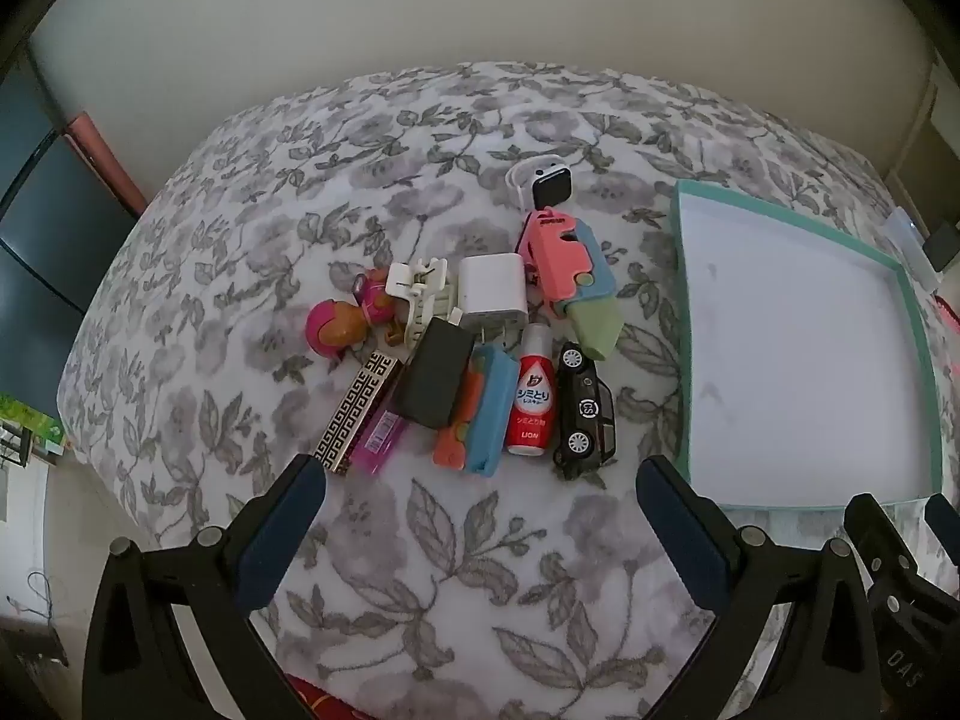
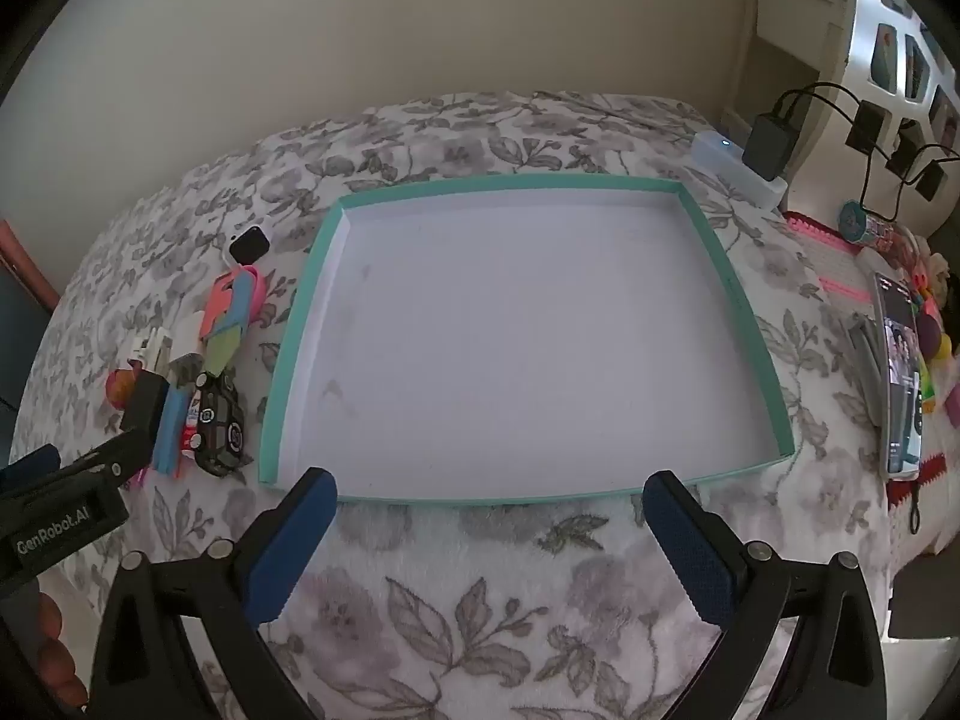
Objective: Organize rigid objects
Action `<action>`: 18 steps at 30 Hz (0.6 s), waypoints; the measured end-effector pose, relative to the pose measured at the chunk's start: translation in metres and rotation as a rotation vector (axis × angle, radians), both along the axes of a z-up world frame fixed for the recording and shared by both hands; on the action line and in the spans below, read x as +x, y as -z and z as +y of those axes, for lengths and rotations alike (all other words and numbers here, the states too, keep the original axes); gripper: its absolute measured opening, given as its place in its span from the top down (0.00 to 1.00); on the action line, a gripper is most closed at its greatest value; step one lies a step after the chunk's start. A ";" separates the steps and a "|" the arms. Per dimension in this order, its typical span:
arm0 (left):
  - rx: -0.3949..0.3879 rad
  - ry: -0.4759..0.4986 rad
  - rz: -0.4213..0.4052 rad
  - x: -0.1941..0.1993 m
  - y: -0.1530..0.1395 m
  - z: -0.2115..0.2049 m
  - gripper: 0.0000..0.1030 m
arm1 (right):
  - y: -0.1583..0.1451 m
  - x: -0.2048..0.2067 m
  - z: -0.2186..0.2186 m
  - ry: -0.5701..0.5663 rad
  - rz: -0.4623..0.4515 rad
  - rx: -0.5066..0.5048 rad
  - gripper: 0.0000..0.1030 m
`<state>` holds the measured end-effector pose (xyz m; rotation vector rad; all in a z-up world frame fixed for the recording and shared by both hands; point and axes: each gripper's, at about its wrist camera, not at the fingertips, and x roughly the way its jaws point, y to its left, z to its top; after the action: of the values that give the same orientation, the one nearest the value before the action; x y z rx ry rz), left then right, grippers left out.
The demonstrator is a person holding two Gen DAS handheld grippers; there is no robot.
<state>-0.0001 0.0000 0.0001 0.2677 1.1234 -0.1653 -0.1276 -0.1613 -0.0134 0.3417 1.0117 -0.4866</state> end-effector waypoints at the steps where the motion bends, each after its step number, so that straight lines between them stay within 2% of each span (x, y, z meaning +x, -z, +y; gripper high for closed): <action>1: 0.002 0.000 -0.001 0.000 0.000 0.000 0.00 | 0.000 0.000 0.000 0.000 0.000 0.001 0.00; 18: 0.003 -0.010 0.009 0.000 0.005 0.008 0.00 | 0.001 0.002 0.002 -0.007 0.001 -0.001 0.00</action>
<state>0.0003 0.0077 -0.0047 0.2643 1.1335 -0.1562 -0.1256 -0.1592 -0.0141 0.3367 1.0129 -0.4813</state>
